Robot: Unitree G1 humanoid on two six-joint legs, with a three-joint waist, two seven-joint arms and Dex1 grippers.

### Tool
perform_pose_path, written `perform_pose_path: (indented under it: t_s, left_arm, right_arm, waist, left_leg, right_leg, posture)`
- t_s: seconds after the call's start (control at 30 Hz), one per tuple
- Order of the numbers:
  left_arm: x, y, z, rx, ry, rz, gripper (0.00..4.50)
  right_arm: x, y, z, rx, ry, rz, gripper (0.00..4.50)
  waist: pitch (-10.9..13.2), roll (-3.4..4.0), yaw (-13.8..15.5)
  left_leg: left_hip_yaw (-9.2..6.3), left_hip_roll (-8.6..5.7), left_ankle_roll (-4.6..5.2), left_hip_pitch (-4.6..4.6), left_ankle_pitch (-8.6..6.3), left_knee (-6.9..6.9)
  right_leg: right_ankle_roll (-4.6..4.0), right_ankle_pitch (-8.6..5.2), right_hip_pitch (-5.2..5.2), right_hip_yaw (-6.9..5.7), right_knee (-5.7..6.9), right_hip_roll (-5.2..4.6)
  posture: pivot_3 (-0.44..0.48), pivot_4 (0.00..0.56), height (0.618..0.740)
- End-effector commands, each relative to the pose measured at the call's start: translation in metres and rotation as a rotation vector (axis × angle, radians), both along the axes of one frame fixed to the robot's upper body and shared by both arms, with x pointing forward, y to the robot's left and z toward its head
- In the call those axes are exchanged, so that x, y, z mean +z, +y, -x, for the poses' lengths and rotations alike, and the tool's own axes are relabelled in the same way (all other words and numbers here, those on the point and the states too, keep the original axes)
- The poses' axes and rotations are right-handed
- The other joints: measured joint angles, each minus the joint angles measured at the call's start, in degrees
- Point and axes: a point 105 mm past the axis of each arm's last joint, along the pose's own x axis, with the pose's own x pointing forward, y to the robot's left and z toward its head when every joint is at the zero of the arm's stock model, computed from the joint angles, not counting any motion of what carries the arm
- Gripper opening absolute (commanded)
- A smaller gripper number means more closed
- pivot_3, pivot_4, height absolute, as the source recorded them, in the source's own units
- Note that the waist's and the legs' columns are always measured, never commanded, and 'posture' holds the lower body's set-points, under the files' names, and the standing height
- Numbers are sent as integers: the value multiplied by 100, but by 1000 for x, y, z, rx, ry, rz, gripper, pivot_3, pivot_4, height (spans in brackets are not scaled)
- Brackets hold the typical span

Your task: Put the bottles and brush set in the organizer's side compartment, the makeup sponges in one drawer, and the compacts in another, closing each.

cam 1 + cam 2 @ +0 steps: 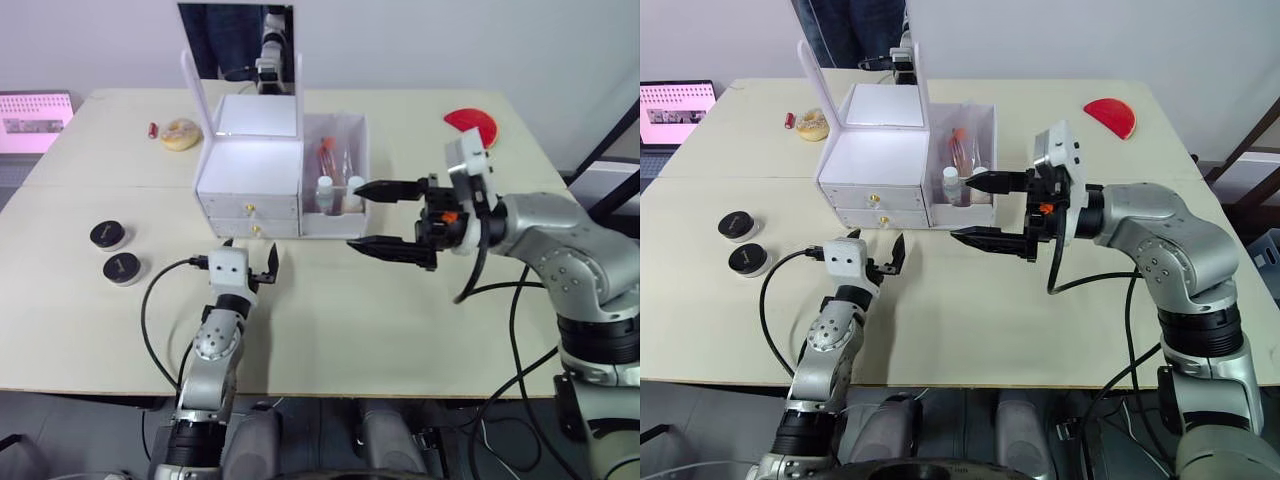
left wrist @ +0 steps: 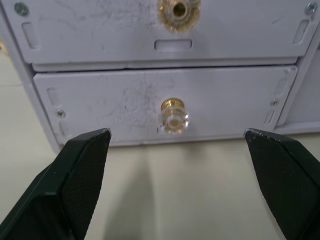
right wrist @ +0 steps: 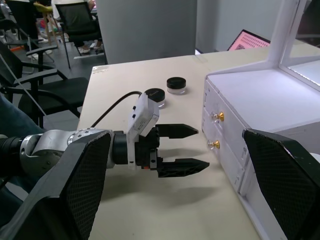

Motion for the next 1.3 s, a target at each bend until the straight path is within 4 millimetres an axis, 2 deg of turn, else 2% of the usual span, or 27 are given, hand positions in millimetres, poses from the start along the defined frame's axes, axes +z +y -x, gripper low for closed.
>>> perform_pose_path:
  t_s: [0.03, 0.27, 0.3, 0.37, 0.43, 0.57, 0.6, 0.8, 0.93, 1.3]
  left_arm:
    - [15, -2, -6, -6, -67, 28, 4484]
    - [17, 0, -12, -1, -68, 37, 4484]
    - [17, 0, -12, -3, -67, 38, 4243]
    - [15, -1, -12, -4, -60, 47, 3650]
    - [15, -2, -12, -3, -58, 48, 2713]
    - [15, -2, -11, -3, -54, 48, 541]
    - [15, -1, -11, 0, -51, 50, 305]
    - [11, -1, -8, -10, -30, 50, 321]
    - [12, -5, 2, -53, -23, 39, 321]
    - [11, 13, 76, -191, 52, -61, 321]
  right_arm:
    - [11, 2, 5, 5, -56, -5, 4500]
    - [11, 2, 6, -8, -67, -3, 4500]
    - [12, 2, 6, -9, -68, -4, 4500]
    - [12, 2, 6, -12, -70, -5, 4500]
    - [12, 3, 6, -14, -72, -6, 4500]
    - [13, 4, 7, -15, -74, -9, 4500]
    - [13, 4, 7, -15, -74, -8, 4500]
    - [14, 4, 7, -16, -79, -10, 4500]
    - [14, 5, 7, -18, -79, -9, 4500]
    - [10, 2, 5, -37, -78, 9, 4500]
  waist:
    - [0, 0, -4]
    - [0, 0, -7]
    - [0, 0, -7]
    - [0, 0, -8]
    - [0, 0, -8]
    - [0, 0, -8]
    - [0, 0, -8]
    - [0, 0, -9]
    - [0, 0, -18]
    - [1, 5, -23]
  left_leg:
    - [0, 0, 0, 0, 0, 0]
    - [0, 0, 0, 0, 0, -2]
    - [0, 0, 0, 1, 0, -2]
    - [0, 0, 0, 1, 0, -1]
    - [0, 0, 0, 1, 0, -1]
    - [0, 0, 0, 0, 0, -2]
    - [0, 0, 0, 0, 0, -2]
    - [0, 0, 0, 1, 0, -2]
    - [0, 0, 0, 1, 0, -4]
    - [0, 1, 0, -4, -1, -8]
  right_leg:
    - [0, 0, 0, 0, 0, 0]
    - [2, 0, 0, 0, 0, 0]
    - [2, 0, 0, 0, 0, 0]
    - [2, 0, 0, 0, 0, 0]
    - [2, 0, 0, 0, 0, 0]
    - [2, 0, 0, 0, 0, 0]
    - [2, 0, 0, 0, -1, 0]
    - [2, 0, 0, 0, 0, 0]
    - [2, -1, 0, 0, -2, 0]
    - [7, -8, -9, 1, -3, -2]
  posture:
    - [0, 150, 739]
    - [0, 150, 739]
    - [0, 150, 739]
    - [0, 150, 739]
    - [0, 150, 739]
    - [0, 150, 739]
    - [0, 150, 739]
    - [0, 150, 739]
    - [0, 150, 739]
    - [0, 150, 739]
